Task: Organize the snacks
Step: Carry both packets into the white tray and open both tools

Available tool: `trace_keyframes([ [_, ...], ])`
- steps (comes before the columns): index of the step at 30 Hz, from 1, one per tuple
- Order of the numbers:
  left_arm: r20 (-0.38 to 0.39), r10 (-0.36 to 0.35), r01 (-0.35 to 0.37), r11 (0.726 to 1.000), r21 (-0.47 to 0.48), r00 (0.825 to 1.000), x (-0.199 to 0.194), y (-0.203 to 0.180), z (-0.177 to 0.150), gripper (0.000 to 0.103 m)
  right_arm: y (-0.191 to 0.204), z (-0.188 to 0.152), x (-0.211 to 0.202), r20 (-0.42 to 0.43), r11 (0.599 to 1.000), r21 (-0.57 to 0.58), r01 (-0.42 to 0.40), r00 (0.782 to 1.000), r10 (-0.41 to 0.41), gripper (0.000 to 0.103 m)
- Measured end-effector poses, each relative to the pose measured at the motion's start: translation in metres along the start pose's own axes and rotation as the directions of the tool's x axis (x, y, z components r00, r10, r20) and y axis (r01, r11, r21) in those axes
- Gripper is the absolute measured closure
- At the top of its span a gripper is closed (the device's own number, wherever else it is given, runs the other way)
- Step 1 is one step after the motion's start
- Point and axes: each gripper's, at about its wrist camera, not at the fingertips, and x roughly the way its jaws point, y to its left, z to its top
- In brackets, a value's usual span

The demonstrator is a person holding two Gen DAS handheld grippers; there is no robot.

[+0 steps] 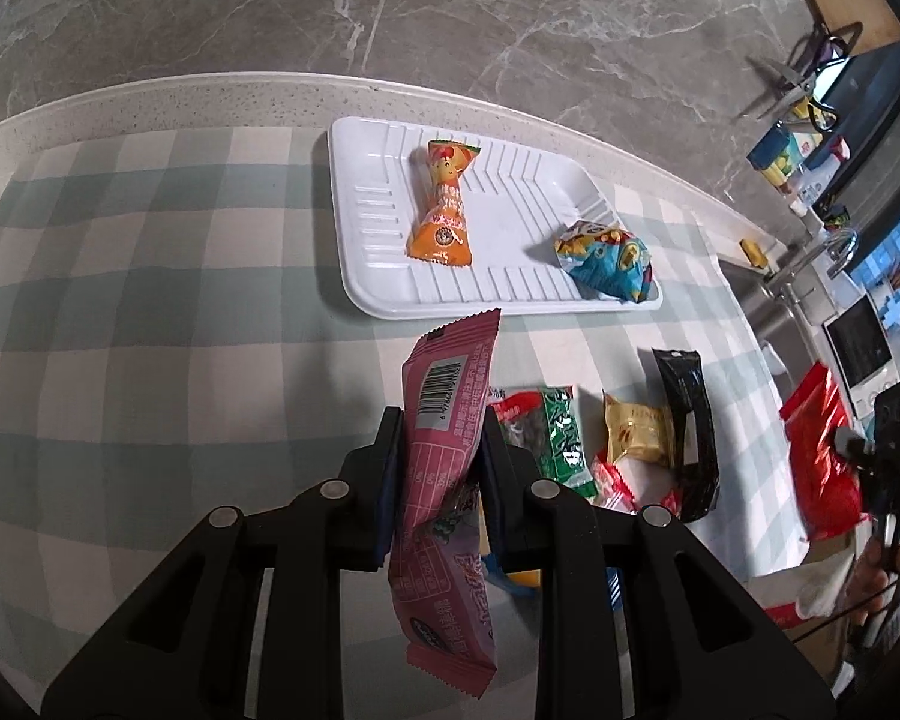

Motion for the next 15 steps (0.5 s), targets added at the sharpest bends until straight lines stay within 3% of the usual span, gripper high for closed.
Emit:
trace_keyframes([
  [4,0.006,-0.003,0.003,1.000,-0.013,1.000,0.003,0.000,0.008,0.082,0.002,0.016,0.000,0.026,1.000,0.000,-0.019,0.999,0.019,0.070],
  [15,0.037,-0.017,0.017,1.000,-0.007,0.999,0.017,-0.006,0.047,0.082,0.022,0.064,0.041,-0.003,0.998,-0.067,-0.015,1.000,0.015,0.070],
])
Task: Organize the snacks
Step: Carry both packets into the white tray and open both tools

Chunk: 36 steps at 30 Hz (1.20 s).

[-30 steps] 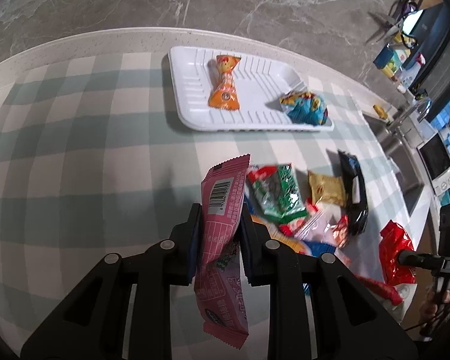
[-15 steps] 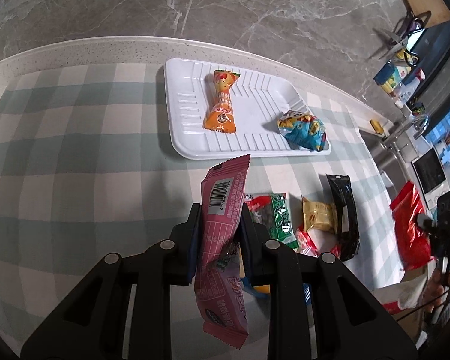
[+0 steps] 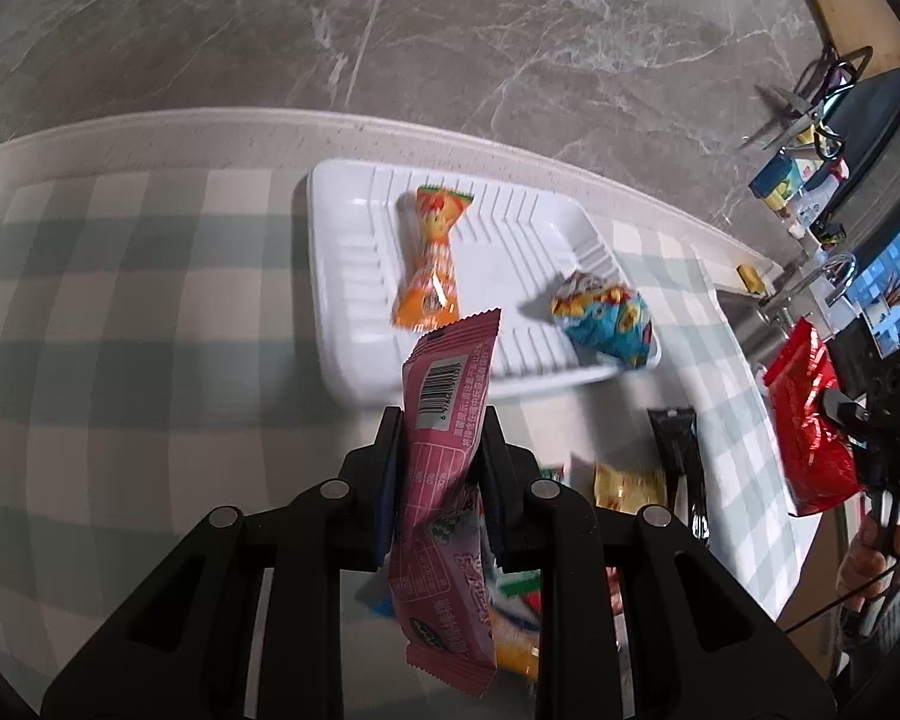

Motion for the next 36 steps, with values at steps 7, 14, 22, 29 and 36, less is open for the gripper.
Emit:
trace_keyframes([
  [7,0.024,-0.001,0.001,1.000,0.020,1.000,0.017,-0.005,0.037,0.082,0.005,0.032,0.039,-0.019,0.999,-0.032,-0.001,1.000,0.000,0.069],
  [14,0.022,-0.003,0.002,0.999,0.033,1.000,0.045,-0.006,0.071,0.082,0.007,0.060,0.078,-0.043,0.998,-0.061,0.029,0.999,-0.031,0.069],
  [22,0.002,0.020,-0.020,1.000,0.012,1.000,0.085,0.010,0.098,0.082,0.003,0.086,0.117,-0.069,0.996,-0.066,0.054,0.996,-0.058,0.069],
  [29,0.006,0.061,-0.061,0.998,0.013,0.998,0.107,0.022,0.112,0.082,0.001,0.101,0.142,-0.101,0.991,-0.087,0.101,0.989,-0.110,0.067],
  [36,0.008,0.094,-0.094,0.995,0.014,0.996,0.116,0.022,0.118,0.078,0.013,0.108,0.150,-0.068,0.972,-0.162,0.169,0.981,-0.182,0.044],
])
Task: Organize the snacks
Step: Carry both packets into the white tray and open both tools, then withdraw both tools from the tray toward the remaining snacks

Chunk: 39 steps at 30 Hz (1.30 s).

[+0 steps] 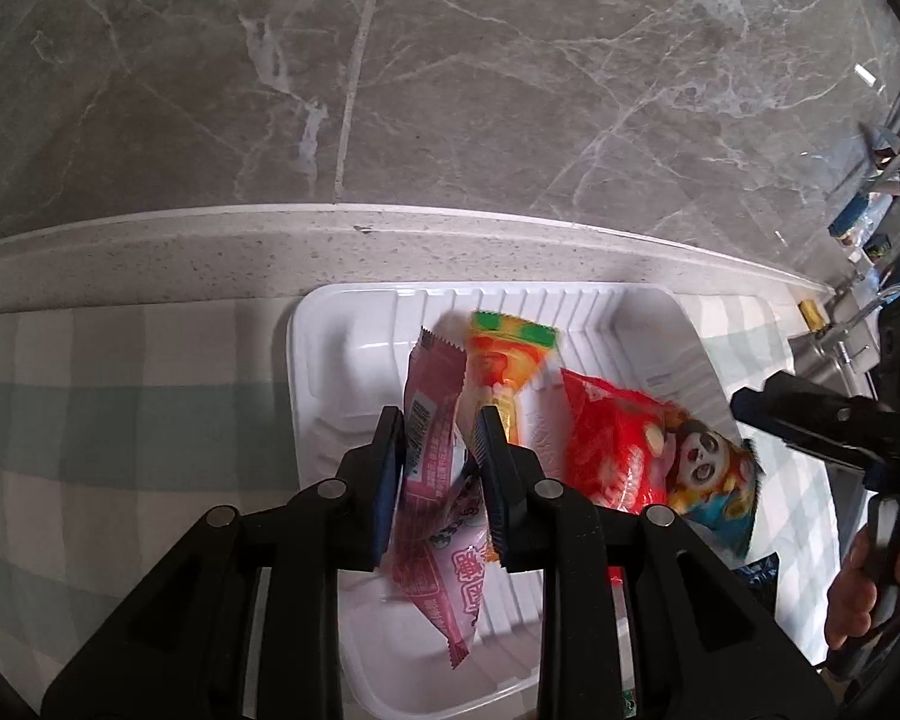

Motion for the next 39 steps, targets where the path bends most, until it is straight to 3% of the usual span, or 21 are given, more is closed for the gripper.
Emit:
trace_keyframes([
  [1,0.005,0.000,0.000,1.000,0.001,1.000,-0.003,0.000,-0.001,0.073,0.004,0.000,-0.002,0.003,1.000,-0.018,0.002,1.000,-0.002,0.044],
  [2,0.014,0.000,-0.001,1.000,0.002,1.000,-0.006,0.000,-0.002,0.058,0.007,0.000,-0.003,0.003,1.000,-0.030,0.006,1.000,-0.006,0.044],
  [4,0.039,-0.012,0.012,1.000,0.005,0.999,-0.012,0.000,-0.003,0.038,0.011,-0.001,-0.007,0.006,0.999,-0.049,0.009,1.000,-0.009,0.044],
  [14,0.097,-0.005,0.000,0.999,0.050,0.995,-0.049,-0.019,-0.021,0.037,0.028,-0.018,-0.040,0.030,0.996,-0.085,-0.003,1.000,0.006,0.040],
  [23,0.071,-0.029,0.024,0.998,0.060,0.997,-0.087,-0.031,-0.062,0.037,0.042,-0.051,-0.088,0.078,0.990,-0.136,0.021,0.997,-0.011,0.036],
  [31,0.013,-0.041,0.040,0.998,0.049,0.999,-0.106,-0.040,-0.115,0.037,0.041,-0.112,-0.124,0.080,0.964,-0.232,0.133,0.990,-0.117,0.034],
  [39,-0.063,-0.029,0.031,0.999,0.029,0.998,-0.117,-0.038,-0.168,0.037,0.011,-0.169,-0.140,0.066,0.964,-0.163,0.212,0.977,-0.203,0.034],
])
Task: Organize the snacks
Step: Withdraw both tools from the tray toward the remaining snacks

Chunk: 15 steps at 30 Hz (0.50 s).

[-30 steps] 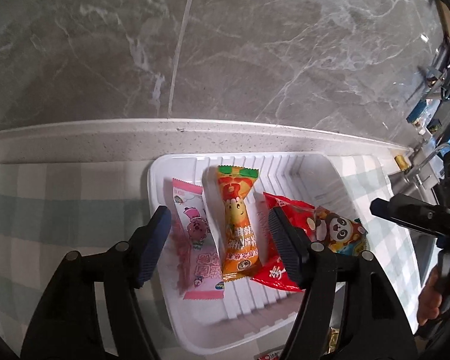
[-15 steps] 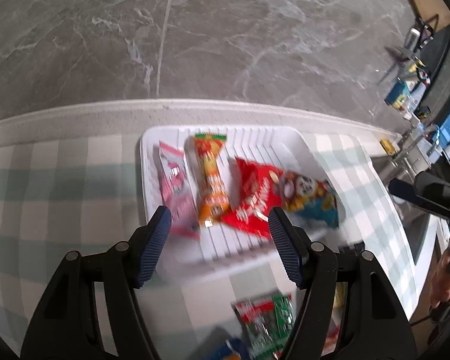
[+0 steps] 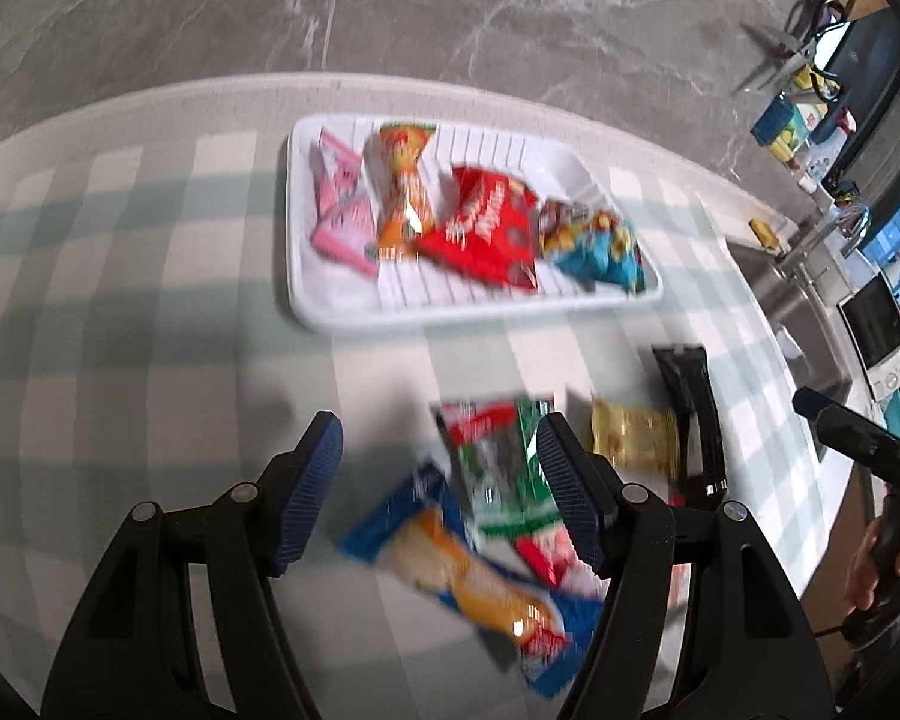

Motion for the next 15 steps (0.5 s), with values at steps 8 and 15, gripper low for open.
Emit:
trace_keyframes([
  [8,-0.095,0.013,-0.015,1.000,-0.016,0.995,0.006,-0.002,-0.040,0.037,-0.006,-0.035,-0.005,-0.003,0.998,0.067,0.016,1.000,-0.016,0.034],
  [15,-0.130,0.003,-0.004,1.000,-0.004,0.992,0.015,-0.012,-0.049,0.037,-0.001,-0.042,-0.008,0.000,0.997,0.075,0.019,1.000,-0.019,0.034],
])
